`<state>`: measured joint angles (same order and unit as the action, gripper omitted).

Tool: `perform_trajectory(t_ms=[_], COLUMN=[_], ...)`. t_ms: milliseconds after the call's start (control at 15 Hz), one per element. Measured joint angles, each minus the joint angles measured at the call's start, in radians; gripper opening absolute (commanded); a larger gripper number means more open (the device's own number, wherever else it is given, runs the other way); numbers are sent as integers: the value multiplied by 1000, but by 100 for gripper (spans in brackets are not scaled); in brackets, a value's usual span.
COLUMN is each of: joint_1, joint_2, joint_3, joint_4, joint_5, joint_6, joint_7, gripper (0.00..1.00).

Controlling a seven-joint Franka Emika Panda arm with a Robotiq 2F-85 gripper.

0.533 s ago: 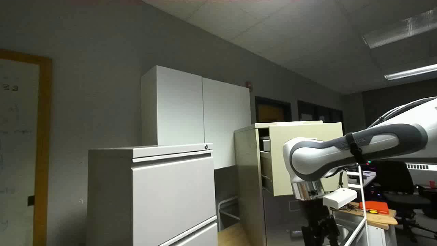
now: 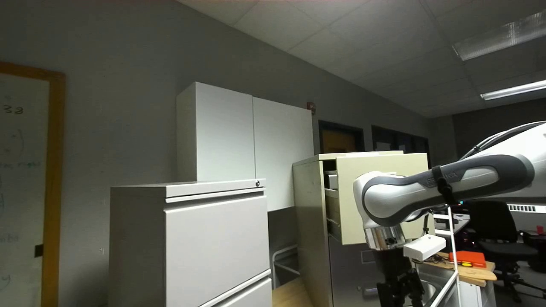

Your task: Close the upper drawer

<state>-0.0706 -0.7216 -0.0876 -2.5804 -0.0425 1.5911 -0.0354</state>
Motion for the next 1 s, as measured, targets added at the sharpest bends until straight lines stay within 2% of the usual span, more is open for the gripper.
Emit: perform_trajectory(t_ms=[333,533,600,667,800,933,1000], joint_1=[-1,-6,-9,-13,-22,-37,-46], joint_2=[2,3,3,2,0,-6,-10], joint_3=[1,7,13,21,40,60,70], joint_4=[1,13,23,35,63,94,108], joint_5=[-1,-8,-12,-19,-42,-66,-81], joint_6=[15,66,89,115,174,230,255], joint_7=[9,37,49,64,108,158,183], gripper=[100,100,97,75,70,56,45])
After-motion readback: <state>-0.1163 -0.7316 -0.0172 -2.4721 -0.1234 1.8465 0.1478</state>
